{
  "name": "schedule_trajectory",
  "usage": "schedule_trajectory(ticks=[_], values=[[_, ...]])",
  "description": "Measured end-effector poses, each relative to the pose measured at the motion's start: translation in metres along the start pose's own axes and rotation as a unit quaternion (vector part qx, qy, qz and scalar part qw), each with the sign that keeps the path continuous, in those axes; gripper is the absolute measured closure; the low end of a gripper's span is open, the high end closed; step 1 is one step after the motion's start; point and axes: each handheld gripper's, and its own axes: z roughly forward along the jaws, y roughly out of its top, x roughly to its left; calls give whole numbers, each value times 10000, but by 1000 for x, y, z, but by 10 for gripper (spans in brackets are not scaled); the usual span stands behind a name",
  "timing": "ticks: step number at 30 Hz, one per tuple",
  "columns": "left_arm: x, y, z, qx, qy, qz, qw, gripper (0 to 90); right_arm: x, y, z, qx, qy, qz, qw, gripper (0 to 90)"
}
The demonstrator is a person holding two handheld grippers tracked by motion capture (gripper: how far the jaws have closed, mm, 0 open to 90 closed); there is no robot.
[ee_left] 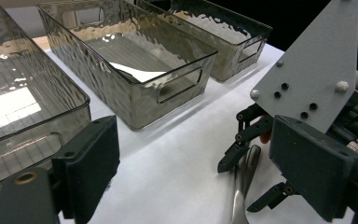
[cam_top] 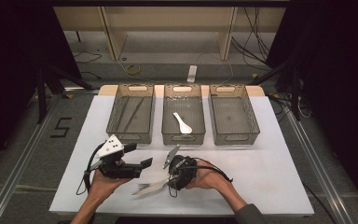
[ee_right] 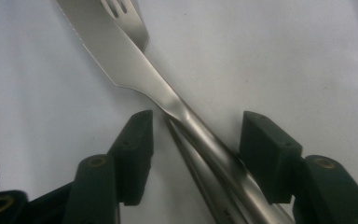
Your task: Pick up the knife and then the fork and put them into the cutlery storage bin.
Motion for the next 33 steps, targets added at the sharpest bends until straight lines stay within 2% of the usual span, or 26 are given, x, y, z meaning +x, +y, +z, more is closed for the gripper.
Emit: schedule_trajectory(ticks=[4,5,9,11,17,19,25,33], values=[[1,0,-1,-3,6,2,10000,156,1,2,-1,102,-21,-99,9999,520],[0,0,0,0,6,11,10000,156,2,2,-1,117,-38,-34,9999,532],[0,0,0,1,20,38,10000,156,5,6,-2,263,-40,-163,9995,581],[0,0,0,-25,24,16,10000,157,6,7,-2,331,-63,-312,9989,601],[0,0,0,5,16,37,10000,156,10,10,-2,402,-79,-511,9979,657],[0,0,0,6,13,31,10000,156,10,11,-2,450,-95,-661,9967,672],[-1,0,0,11,9,39,10000,157,11,11,-5,446,-61,-776,9960,737],[-1,0,0,17,10,37,10000,157,13,8,-8,412,-149,-1089,9931,800]])
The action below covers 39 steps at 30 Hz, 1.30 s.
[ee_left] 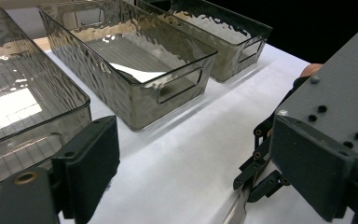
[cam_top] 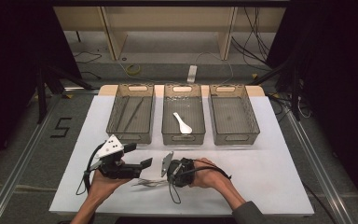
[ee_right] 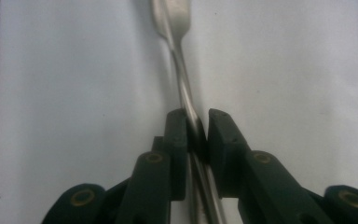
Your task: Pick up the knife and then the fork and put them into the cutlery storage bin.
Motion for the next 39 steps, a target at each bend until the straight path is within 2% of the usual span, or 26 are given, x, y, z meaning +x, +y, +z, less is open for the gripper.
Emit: schedule_trajectory(ticks=[5,11,12,16,18,20,22,26,30,35,39], values=[[0,0,0,-7,-2,-4,10000,156,0,-3,-1,52,-46,-290,9996,825],[0,0,0,-5,-5,-5,10000,156,1,-3,-3,-27,-99,-377,9992,837],[0,0,0,-6,-6,-8,10000,156,0,-4,-6,-18,-55,-340,9994,837],[0,0,0,-8,-2,-6,10000,157,0,-7,-8,-39,-204,-305,9993,838],[0,0,0,-16,-4,-9,10000,156,-2,-8,-10,-54,-148,-260,9995,839],[0,0,-1,-21,1,-16,10000,156,0,-9,-13,-110,-211,-168,9996,839],[1,0,-1,-62,13,-36,10000,157,-2,-11,-16,-218,-237,-176,9993,839],[1,0,-2,-79,25,-24,10000,157,-8,-15,-24,-307,-382,165,9987,839],[1,1,-2,-89,22,-25,10000,157,-16,-23,-34,-551,-541,502,9958,838],[2,1,-3,-147,39,-61,9999,157,-25,-33,-48,-765,-625,984,9902,838],[2,1,-3,-149,37,-70,9999,157,-32,-43,-58,-931,-737,1336,9839,838]])
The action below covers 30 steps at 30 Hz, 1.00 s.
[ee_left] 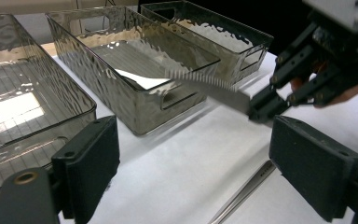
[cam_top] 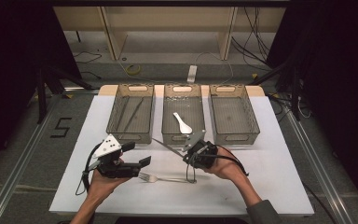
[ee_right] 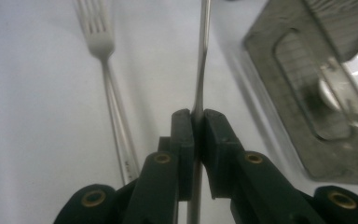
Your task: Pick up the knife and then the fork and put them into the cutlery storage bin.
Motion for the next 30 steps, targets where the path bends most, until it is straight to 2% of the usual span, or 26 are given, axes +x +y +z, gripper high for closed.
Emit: schedule_trajectory(ticks=[8,16,22,30], values=[[0,0,1,26,-9,-6,10000,156,-20,-9,-18,-363,-132,563,9977,838],[0,0,1,33,-11,-3,10000,156,-42,-15,-39,-672,-250,1097,9914,838],[0,0,1,30,-14,-13,10000,156,-60,-19,-53,-799,-463,1342,9866,838],[0,0,1,35,-18,-18,10000,156,-78,-23,-64,-940,-581,1641,9802,838]])
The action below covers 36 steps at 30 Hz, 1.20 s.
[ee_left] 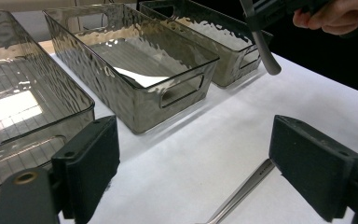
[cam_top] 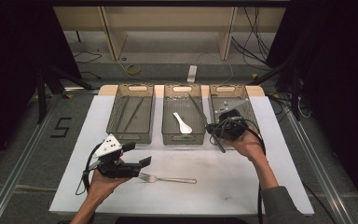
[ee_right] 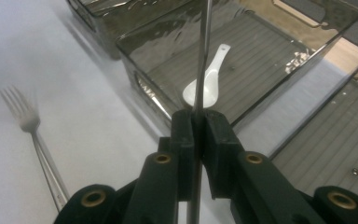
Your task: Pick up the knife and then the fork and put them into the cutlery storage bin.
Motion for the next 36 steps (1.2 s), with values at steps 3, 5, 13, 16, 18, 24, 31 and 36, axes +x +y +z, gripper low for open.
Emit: schedule_trajectory(ticks=[3,5,13,16,18,24,31,36], values=[[0,0,0,1,-4,-1,10000,156,-8,2,-4,-95,-13,107,9999,838],[0,0,0,-1,-2,-3,10000,156,-13,5,-7,-115,-97,184,9997,838],[0,0,0,-17,-2,-16,10000,156,-38,17,-16,-270,-299,580,9975,838],[0,0,0,-9,-1,-10,10000,156,-46,20,-16,-284,-376,713,9963,838],[0,0,0,-11,-3,-12,10000,156,-52,22,-16,-305,-390,818,9954,838],[0,0,0,-22,-1,-18,10000,156,-65,27,-12,-284,-576,1005,9929,838],[0,0,0,-33,-22,-23,10000,156,-77,25,-2,-270,-800,1240,9887,838],[0,0,0,-34,-24,-23,10000,156,-84,21,6,-186,-954,1412,9852,838]])
